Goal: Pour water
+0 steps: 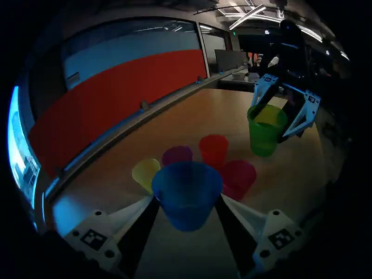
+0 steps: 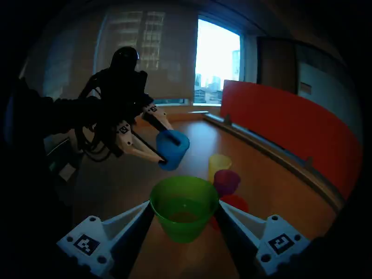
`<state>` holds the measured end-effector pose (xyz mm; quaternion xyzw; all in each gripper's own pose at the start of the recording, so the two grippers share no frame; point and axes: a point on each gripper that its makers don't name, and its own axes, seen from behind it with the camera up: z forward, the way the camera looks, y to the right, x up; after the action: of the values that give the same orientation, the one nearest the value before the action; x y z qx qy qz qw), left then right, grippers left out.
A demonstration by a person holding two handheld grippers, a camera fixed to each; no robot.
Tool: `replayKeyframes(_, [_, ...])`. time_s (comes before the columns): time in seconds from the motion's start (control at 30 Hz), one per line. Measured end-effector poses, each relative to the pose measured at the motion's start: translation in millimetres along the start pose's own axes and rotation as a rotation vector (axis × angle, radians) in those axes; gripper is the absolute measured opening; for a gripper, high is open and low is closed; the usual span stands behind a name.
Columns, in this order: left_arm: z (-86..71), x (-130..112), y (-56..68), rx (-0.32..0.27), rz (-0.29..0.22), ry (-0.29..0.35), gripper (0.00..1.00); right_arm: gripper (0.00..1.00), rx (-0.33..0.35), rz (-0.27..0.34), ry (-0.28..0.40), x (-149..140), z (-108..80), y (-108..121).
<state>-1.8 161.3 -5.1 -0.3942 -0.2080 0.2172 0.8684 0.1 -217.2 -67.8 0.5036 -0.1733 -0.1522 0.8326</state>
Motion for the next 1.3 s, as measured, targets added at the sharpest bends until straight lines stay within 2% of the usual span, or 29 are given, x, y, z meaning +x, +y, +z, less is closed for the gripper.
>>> replayKeyframes(0.5, [14.9,-23,6.7,-0.047,0.035,-0.09,0.83,0.9,0.01,0.007,-0.047,-18,1.0,7])
replayKeyframes(0.8, [25.1,-31,7.5,-0.068,0.036,-0.12,0.83,0.9,0.01,0.007,-0.096,-36,2.5,15])
replayKeyframes(1.3, [39.6,-50,13.0,-0.099,0.074,-0.188,0.83,0.9,0.026,0.0,-0.148,-57,6.1,21])
